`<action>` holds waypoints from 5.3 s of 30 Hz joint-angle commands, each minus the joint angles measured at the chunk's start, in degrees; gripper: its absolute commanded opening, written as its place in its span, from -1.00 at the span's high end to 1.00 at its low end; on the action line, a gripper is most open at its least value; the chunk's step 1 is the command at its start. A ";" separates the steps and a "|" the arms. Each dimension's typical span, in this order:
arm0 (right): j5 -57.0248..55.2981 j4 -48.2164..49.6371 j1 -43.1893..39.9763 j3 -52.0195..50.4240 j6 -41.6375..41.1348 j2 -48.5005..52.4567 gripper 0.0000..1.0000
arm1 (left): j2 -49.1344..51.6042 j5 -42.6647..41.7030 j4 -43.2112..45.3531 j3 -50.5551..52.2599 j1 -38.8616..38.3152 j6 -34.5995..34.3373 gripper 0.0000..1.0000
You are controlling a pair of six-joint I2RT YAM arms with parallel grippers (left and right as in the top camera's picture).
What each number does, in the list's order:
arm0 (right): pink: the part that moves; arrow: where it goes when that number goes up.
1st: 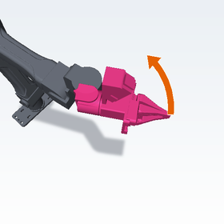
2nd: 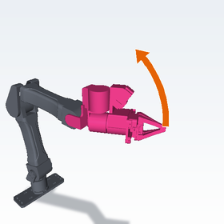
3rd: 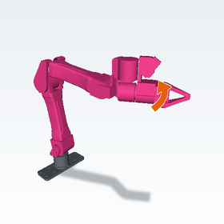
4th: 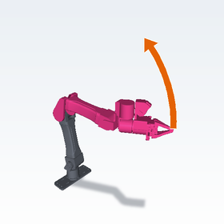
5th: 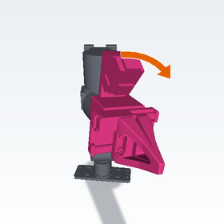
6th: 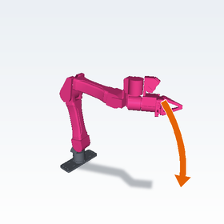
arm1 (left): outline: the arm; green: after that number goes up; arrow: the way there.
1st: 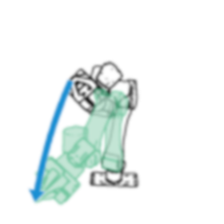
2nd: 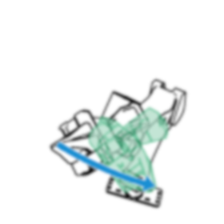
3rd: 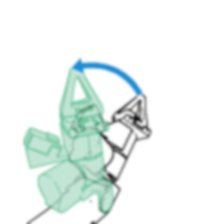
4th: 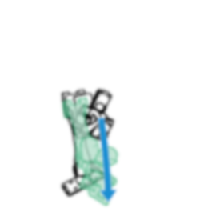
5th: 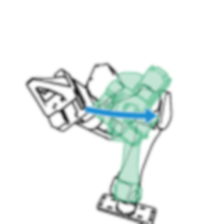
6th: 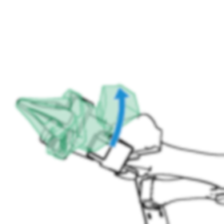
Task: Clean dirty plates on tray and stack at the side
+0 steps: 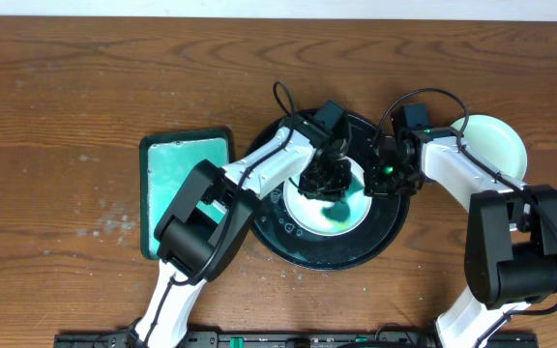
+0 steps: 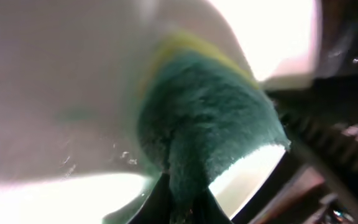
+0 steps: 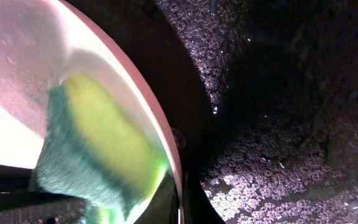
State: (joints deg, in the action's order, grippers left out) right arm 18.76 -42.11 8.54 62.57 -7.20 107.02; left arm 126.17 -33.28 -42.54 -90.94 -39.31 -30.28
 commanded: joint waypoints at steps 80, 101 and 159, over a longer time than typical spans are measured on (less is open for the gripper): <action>-17.09 20.55 24.72 11.37 6.69 -14.36 0.98 | -58.23 29.88 -11.72 18.91 33.90 6.25 -0.45; -45.70 48.98 48.39 11.37 35.63 -12.28 0.98 | -84.15 29.83 -14.40 18.93 33.88 6.25 -0.58; -52.00 63.41 54.18 11.37 49.72 -15.65 0.98 | -84.06 29.83 -14.40 18.93 33.88 6.25 -0.59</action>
State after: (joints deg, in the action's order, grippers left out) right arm -32.84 20.86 62.41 73.19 42.33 92.84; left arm 42.00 -3.73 -56.82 -71.24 -5.45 -24.14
